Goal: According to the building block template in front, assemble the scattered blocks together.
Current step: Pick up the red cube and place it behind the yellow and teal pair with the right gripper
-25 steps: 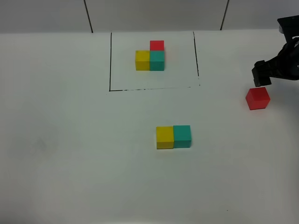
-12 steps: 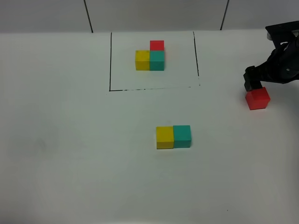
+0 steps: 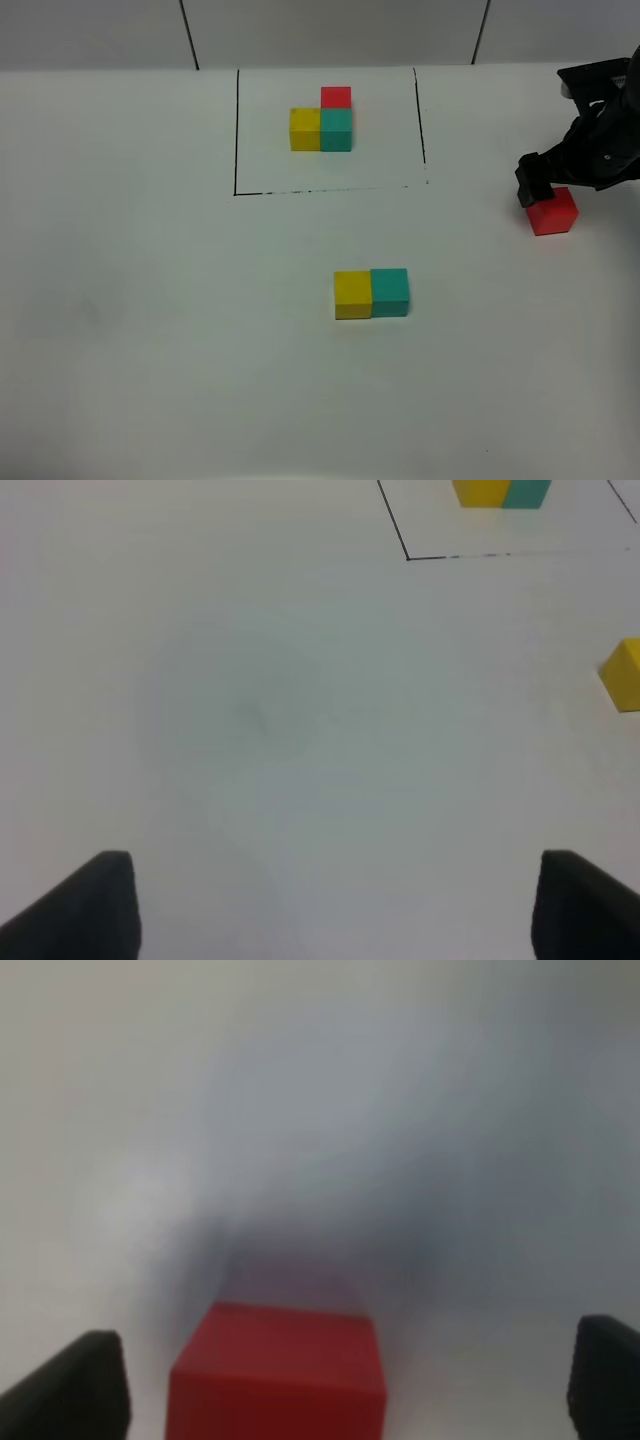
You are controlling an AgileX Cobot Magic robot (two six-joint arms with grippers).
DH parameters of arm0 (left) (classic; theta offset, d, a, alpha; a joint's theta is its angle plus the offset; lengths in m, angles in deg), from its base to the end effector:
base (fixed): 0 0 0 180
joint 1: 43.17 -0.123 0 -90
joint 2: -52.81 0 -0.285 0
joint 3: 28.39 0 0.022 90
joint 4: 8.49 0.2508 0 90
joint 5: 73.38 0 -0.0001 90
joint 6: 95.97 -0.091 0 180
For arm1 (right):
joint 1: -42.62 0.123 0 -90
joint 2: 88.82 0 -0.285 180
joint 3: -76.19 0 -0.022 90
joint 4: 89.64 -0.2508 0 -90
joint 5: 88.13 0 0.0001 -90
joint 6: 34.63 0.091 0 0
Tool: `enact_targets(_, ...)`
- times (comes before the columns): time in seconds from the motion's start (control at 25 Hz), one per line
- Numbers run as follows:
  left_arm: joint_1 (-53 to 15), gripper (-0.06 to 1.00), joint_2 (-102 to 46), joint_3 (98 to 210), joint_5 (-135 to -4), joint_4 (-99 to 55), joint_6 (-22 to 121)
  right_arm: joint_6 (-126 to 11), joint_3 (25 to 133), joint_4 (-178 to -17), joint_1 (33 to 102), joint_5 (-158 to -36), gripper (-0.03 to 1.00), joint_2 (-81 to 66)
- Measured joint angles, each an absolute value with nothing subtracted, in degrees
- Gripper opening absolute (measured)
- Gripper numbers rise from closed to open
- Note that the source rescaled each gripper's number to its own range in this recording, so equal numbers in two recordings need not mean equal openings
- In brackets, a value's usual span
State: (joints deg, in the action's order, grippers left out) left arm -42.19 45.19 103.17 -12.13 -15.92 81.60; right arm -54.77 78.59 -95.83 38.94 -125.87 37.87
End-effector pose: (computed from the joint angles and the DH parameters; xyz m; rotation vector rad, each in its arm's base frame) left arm -0.0064 -0.0102 0.2778 0.0678 2.0423 -0.1394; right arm 0.4176 -0.0208 0.1421 -0.2986 2.8029 0.0179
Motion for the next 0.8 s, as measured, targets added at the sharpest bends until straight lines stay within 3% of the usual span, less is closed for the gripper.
enact_targets(0.28,-42.19,0.74,45.19,103.17,-12.13,-15.92,81.60,-54.86,78.59,-95.89,38.94,-124.95,0.75,39.81)
enact_targets(0.56,-42.19,0.74,45.19,103.17,-12.13,-15.92,81.60,-54.57,78.59,-95.94,38.94,-124.77,0.52,40.06)
enact_targets(0.8,-42.19,0.74,45.19,103.17,-12.13,-15.92,81.60,-54.57,78.59,-97.21,38.94,-124.72,0.45,41.25)
